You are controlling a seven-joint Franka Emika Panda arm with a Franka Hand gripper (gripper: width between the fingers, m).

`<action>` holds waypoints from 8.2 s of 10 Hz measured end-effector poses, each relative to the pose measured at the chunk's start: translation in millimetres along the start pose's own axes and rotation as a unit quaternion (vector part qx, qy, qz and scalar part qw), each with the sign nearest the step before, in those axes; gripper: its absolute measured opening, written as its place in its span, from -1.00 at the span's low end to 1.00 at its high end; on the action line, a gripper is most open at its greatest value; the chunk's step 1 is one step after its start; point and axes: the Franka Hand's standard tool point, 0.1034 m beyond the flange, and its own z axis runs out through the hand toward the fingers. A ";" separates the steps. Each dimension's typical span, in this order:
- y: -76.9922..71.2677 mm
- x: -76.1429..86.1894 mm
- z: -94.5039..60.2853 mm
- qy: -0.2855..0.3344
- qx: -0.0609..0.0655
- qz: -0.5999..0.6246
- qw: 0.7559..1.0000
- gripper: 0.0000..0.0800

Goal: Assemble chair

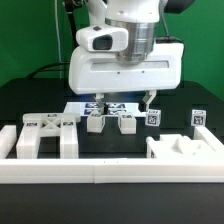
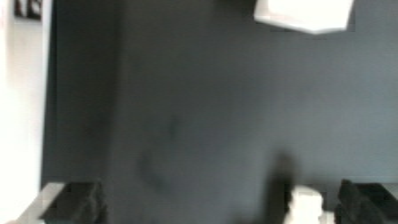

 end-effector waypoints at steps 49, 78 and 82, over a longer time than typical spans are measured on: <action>-31.2 30.4 -45.3 -0.151 0.016 0.055 0.987 -0.27; -90.1 126.2 -53.1 0.316 -0.014 0.008 0.949 -0.27; -92.3 129.7 -40.2 0.311 -0.014 0.005 0.950 -0.27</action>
Offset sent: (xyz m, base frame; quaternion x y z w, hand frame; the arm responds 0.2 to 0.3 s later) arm -0.0092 0.0305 -0.0035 0.0176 0.0017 0.0053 0.9998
